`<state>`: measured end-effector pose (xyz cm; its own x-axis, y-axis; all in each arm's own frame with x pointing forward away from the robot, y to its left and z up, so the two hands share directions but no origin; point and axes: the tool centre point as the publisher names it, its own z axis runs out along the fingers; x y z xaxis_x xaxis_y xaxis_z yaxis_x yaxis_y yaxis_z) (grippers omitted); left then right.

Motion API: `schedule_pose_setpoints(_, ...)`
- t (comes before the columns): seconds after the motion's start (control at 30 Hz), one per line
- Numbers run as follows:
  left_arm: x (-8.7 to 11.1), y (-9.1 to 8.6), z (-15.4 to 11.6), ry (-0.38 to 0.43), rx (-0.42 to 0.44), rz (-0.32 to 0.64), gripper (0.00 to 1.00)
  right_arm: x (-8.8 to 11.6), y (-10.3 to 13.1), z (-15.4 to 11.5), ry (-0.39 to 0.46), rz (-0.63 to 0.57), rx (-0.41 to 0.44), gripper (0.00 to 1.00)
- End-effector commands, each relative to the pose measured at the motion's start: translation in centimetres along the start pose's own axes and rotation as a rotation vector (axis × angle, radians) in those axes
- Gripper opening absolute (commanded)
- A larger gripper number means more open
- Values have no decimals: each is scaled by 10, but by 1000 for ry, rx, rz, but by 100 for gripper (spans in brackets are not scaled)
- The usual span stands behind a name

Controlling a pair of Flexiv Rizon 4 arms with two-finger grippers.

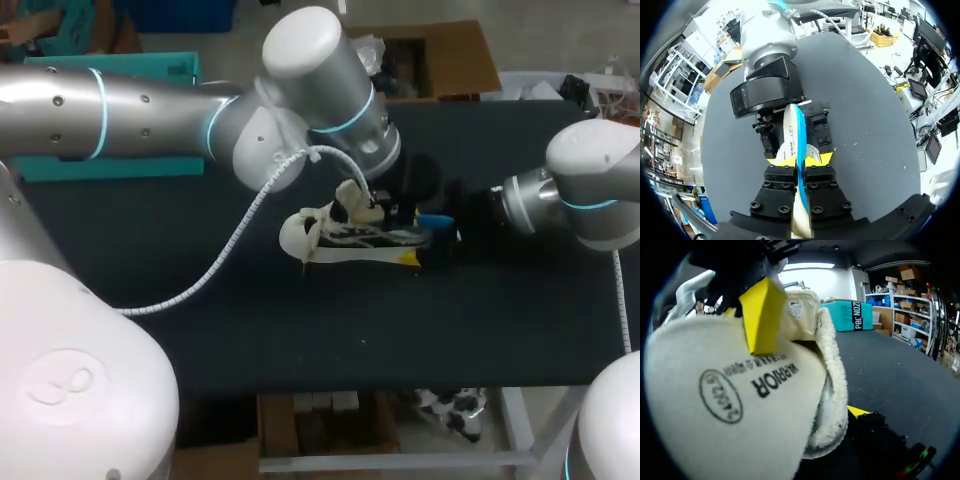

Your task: Open the shoe tongue, take the insole out of the shoe, put the insole back into the shoe, and pack the shoe into the shoebox

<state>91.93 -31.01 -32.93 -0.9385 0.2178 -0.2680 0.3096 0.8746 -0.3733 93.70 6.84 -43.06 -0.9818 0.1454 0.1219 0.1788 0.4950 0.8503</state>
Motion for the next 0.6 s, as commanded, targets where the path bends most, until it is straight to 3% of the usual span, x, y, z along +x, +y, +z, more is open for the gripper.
schedule_pose_setpoints(0.03, 5, 6, -17, 23, 68, 22, 0, -2, -7, 7, 2, -1, -4, 0)
schedule_pose_setpoints(0.47, 9, -17, -66, 115, 306, 117, 0, -3, -4, 4, 2, -5, 10, 0)
schedule_pose_setpoints(0.5, 9, -21, -70, 120, 328, 125, 0, -3, -4, 3, 1, -5, 12, 33)
schedule_pose_setpoints(0.53, 10, -24, -73, 128, 352, 133, 0, -3, -4, 2, 1, -5, 14, 100)
schedule_pose_setpoints(0.6, 10, -30, -80, 137, 393, 148, 0, -3, -4, -2, -1, -4, 21, 100)
